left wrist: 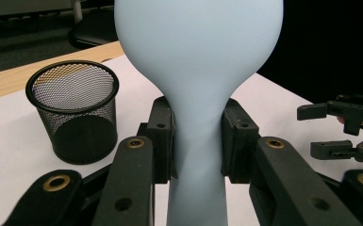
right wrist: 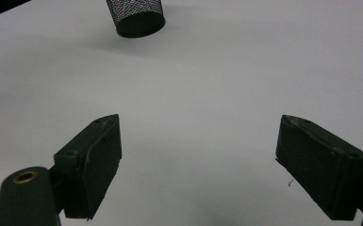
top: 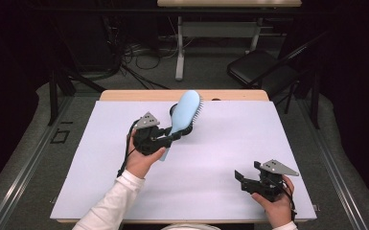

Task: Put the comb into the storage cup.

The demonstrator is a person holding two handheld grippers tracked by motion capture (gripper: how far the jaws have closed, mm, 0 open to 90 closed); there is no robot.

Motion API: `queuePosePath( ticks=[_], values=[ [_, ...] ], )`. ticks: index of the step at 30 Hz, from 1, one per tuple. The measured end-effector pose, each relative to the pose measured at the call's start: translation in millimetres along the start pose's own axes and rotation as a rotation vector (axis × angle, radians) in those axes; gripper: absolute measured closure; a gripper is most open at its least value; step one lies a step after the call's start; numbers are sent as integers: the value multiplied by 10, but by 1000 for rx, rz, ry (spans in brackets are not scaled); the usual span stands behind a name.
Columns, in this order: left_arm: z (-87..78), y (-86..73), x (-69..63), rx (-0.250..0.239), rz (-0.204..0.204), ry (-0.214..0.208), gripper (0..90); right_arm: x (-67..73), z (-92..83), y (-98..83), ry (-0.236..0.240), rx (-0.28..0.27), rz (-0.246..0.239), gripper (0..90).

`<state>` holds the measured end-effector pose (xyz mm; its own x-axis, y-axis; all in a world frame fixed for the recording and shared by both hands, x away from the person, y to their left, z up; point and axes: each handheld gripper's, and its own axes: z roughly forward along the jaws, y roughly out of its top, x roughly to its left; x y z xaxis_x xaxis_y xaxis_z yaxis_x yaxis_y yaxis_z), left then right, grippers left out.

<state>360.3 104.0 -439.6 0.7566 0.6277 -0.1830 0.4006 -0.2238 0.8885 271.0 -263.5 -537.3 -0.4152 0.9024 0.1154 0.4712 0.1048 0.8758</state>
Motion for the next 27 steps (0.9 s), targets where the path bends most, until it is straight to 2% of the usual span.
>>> queuePosePath(
  ticks=[6,12,20,23,25,27],
  values=[
    [-3,-19,-7,-2,2,4,698,-8,-22,27,8,0,20,145],
    [-5,-19,-9,-3,4,-1,698,43,5,52,14,19,-20,146],
    [-7,-19,-20,-6,7,0,697,100,1,109,23,39,-42,148],
    [-28,-11,-14,-15,7,2,698,167,47,137,46,52,-71,148],
    [-39,-8,0,-17,4,6,698,186,62,142,57,63,-69,148],
    [-45,-8,9,-18,3,7,698,222,91,169,65,97,-94,148]
  ],
)
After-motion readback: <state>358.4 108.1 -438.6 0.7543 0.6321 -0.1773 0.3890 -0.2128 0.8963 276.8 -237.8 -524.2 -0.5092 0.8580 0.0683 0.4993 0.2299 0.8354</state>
